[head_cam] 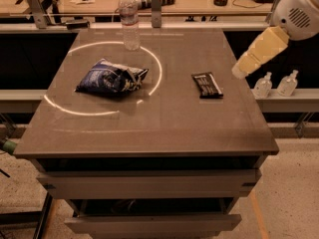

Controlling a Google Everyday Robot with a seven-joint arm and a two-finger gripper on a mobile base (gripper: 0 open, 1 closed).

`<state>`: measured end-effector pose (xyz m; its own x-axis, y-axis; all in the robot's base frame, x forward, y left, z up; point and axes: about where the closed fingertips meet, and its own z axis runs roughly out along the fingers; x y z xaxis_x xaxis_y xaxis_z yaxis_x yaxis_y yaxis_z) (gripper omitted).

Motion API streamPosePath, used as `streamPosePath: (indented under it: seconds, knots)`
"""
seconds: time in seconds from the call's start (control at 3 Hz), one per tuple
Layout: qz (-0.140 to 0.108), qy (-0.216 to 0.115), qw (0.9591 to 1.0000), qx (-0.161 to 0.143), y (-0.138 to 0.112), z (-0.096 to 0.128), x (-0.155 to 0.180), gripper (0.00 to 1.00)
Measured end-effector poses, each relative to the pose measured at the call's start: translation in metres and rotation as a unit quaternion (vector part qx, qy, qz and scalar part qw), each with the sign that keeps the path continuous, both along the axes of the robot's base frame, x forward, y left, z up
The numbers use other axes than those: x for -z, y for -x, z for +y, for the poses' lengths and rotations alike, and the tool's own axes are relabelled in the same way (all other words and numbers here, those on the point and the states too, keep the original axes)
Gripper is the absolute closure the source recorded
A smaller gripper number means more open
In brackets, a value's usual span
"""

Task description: Pick rxbar chocolate

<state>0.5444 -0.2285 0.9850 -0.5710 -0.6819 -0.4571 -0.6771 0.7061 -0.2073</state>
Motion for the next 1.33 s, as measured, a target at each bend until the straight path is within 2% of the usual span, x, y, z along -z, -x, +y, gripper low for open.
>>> streamPosePath:
  seconds: [0.33,0.67,1.0,1.33]
  knots:
    - [0.019,-0.052,0.9956,0.075,-0.027,0.006,0.006,0.0]
    - [0.033,-0.088,0.9873,0.128,-0.049,0.022,0.02,0.0]
    - [0.03,-0.087,0.9852,0.145,-0.068,0.034,0.042,0.0]
    - [0.041,-0.052,0.9845,0.162,-0.082,0.044,0.066,0.0]
